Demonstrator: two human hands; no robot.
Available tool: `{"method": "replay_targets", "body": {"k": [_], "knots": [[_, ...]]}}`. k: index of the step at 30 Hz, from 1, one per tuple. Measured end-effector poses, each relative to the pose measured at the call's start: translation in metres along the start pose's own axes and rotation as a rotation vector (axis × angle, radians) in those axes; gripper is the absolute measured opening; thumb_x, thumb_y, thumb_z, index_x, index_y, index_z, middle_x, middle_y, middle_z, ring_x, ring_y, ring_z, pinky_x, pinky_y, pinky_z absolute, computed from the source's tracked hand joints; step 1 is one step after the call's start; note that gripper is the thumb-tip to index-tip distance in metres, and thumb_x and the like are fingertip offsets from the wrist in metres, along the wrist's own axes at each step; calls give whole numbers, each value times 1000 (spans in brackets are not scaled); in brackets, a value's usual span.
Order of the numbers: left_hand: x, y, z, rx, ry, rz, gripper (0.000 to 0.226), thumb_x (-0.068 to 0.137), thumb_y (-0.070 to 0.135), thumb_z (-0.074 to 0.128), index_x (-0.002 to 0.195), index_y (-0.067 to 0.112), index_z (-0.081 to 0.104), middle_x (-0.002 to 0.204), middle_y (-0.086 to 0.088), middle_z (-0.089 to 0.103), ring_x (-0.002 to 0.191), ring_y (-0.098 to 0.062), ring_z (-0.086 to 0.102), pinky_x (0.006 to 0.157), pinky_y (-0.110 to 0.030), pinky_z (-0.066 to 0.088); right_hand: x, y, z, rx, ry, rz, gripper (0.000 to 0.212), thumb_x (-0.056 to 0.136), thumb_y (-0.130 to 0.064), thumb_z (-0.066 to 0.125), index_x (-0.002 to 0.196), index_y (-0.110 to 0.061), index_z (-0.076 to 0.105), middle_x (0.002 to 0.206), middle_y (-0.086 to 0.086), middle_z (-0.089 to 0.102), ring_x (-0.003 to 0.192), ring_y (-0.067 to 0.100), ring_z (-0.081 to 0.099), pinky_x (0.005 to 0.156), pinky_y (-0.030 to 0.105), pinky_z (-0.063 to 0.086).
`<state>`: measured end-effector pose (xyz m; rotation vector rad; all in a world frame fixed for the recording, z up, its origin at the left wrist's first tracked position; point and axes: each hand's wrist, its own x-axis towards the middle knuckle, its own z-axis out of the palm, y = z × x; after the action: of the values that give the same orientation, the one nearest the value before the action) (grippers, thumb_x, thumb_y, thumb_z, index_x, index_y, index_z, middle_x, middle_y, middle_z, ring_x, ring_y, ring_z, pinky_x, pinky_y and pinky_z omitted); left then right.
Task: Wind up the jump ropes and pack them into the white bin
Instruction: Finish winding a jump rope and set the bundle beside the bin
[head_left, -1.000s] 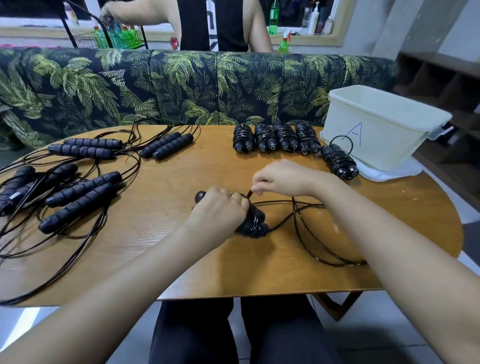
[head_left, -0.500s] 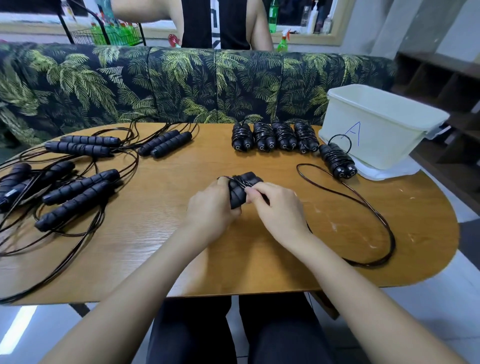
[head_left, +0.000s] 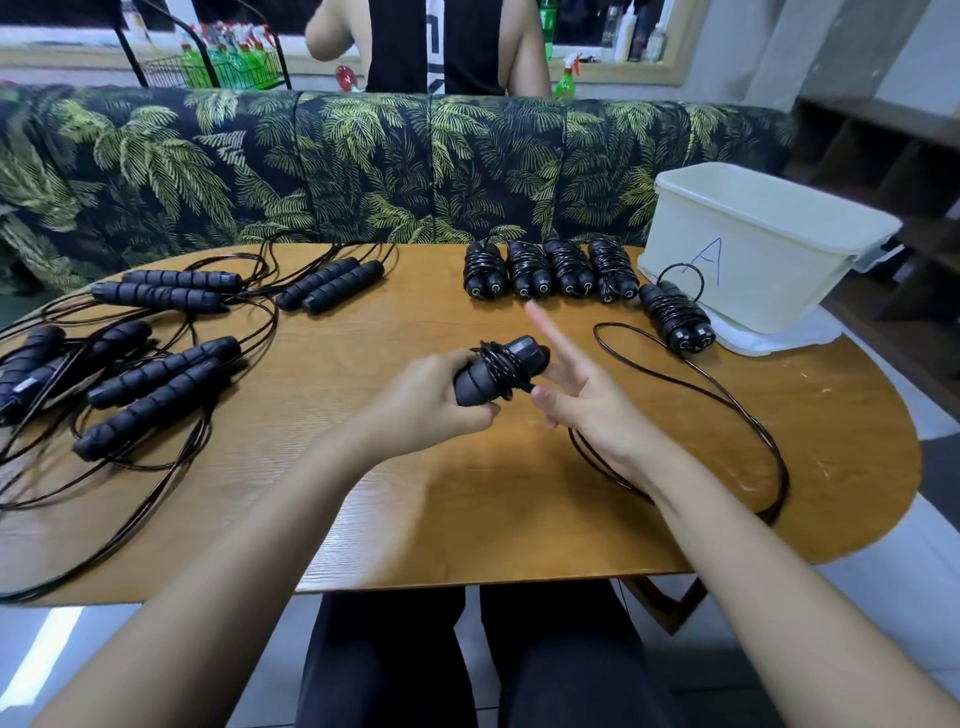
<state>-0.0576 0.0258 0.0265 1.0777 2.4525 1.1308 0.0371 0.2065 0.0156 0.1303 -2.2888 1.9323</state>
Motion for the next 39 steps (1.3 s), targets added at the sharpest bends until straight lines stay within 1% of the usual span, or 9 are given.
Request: {"method": "replay_targets", "body": {"k": [6, 10, 13, 16, 24, 29, 31, 33, 39], "knots": [[-2, 13, -13, -85, -191, 16, 34, 74, 22, 74, 105, 20, 60, 66, -6, 57, 51, -13, 49, 46, -30, 42, -7, 11, 10, 127, 166, -103, 46, 85, -26, 68, 127, -32, 51, 95, -19, 66, 73, -3, 54, 53, 21, 39], [-2, 17, -11, -12, 152, 133, 54, 60, 30, 89, 108, 20, 68, 93, 3, 67, 75, -7, 64, 67, -26, 51, -7, 12, 9, 197, 268, -135, 42, 88, -20, 65, 127, -29, 51, 91, -16, 68, 67, -3, 52, 52, 18, 40], [-3, 16, -10, 104, 303, 211, 64, 60, 53, 82, 110, 22, 57, 105, 5, 58, 87, -13, 62, 76, -31, 51, -5, 15, 7, 264, 331, -115, 59, 84, -35, 71, 136, -20, 46, 83, -16, 65, 61, -1, 47, 51, 19, 40], [-2, 8, -14, 133, 61, 76, 75, 65, 75, 58, 123, 29, 50, 96, 9, 62, 82, -11, 60, 72, -27, 48, -8, 15, 3, 244, 326, -116, 81, 67, -60, 77, 134, -25, 48, 79, -17, 62, 59, 0, 46, 52, 19, 41], [1, -10, 7, -286, 230, -78, 37, 86, 50, 61, 79, 14, 60, 63, 4, 46, 52, -8, 38, 52, -27, 32, -2, 9, 23, -54, 379, -41, 34, 101, -28, 42, 133, -17, 36, 102, 2, 67, 62, -5, 53, 60, 30, 51], [-7, -3, -1, -609, 132, -39, 33, 76, 48, 61, 79, 16, 57, 70, -2, 54, 55, -9, 42, 48, -20, 35, -8, 19, 34, 233, -11, 134, 26, 103, -18, 37, 85, -9, 54, 57, -5, 39, 49, 8, 34, 85, 42, 56], [-12, -2, -9, -495, -27, 83, 25, 74, 38, 65, 89, 18, 62, 69, 8, 59, 57, -2, 48, 53, -15, 38, -8, 10, 25, 184, -161, 206, 26, 101, -10, 40, 78, -9, 54, 57, 8, 44, 49, 18, 42, 93, 46, 53], [-14, -2, -20, -325, -191, 169, 34, 73, 30, 71, 105, 20, 63, 75, 12, 65, 66, 3, 56, 61, -11, 43, 2, -4, 6, -99, -251, 237, 20, 96, 4, 46, 86, -4, 61, 77, 32, 59, 65, 35, 56, 80, 21, 55], [-8, 10, -33, 1017, -101, 361, 74, 65, 87, 44, 113, 31, 53, 91, 8, 56, 83, -18, 60, 57, -30, 41, 63, -22, -21, -941, -509, 181, 27, 97, -14, 52, 71, -20, 60, 66, -5, 54, 61, 12, 44, 60, 30, 35]]}}
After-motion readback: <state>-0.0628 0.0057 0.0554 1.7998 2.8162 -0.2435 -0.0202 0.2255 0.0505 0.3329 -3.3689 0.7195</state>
